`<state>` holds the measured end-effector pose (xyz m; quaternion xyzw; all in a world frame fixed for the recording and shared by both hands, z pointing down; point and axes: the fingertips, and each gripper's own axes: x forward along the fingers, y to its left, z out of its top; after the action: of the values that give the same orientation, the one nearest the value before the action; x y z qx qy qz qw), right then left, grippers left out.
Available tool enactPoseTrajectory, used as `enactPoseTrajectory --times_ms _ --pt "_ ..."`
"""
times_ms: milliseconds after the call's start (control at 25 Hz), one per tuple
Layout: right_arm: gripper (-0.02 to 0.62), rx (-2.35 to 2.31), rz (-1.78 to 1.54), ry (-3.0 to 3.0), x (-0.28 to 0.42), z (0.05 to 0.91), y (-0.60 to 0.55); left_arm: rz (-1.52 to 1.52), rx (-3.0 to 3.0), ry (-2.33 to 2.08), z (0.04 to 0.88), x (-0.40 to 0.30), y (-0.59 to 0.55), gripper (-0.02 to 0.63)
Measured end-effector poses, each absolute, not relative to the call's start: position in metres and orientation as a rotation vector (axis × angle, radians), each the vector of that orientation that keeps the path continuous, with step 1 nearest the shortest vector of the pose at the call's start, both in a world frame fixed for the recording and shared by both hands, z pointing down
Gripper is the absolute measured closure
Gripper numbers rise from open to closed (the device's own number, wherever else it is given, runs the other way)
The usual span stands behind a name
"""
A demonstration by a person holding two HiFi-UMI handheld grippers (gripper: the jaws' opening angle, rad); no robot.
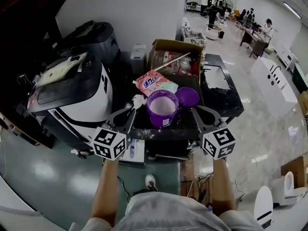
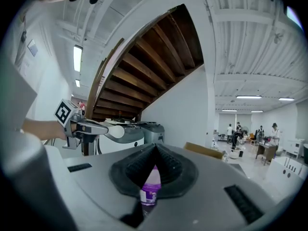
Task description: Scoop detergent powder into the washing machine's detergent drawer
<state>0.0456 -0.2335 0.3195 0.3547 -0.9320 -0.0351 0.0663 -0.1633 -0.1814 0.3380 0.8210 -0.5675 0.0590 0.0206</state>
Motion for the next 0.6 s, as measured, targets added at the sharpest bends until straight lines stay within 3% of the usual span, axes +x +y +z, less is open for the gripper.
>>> enactPoseTrajectory --times_ms 280,600 --pt "0.591 1.155 -0.055 -2.759 0.015 0.335 -0.281 0.266 2.592 -1.622 0.356 -0.181 -0.235 0.591" --pt "0.591 1.113 0.008 -2.707 0.009 0.369 -0.318 0.435 2.671 -1.393 0.383 -0.155 -0.277 0.591"
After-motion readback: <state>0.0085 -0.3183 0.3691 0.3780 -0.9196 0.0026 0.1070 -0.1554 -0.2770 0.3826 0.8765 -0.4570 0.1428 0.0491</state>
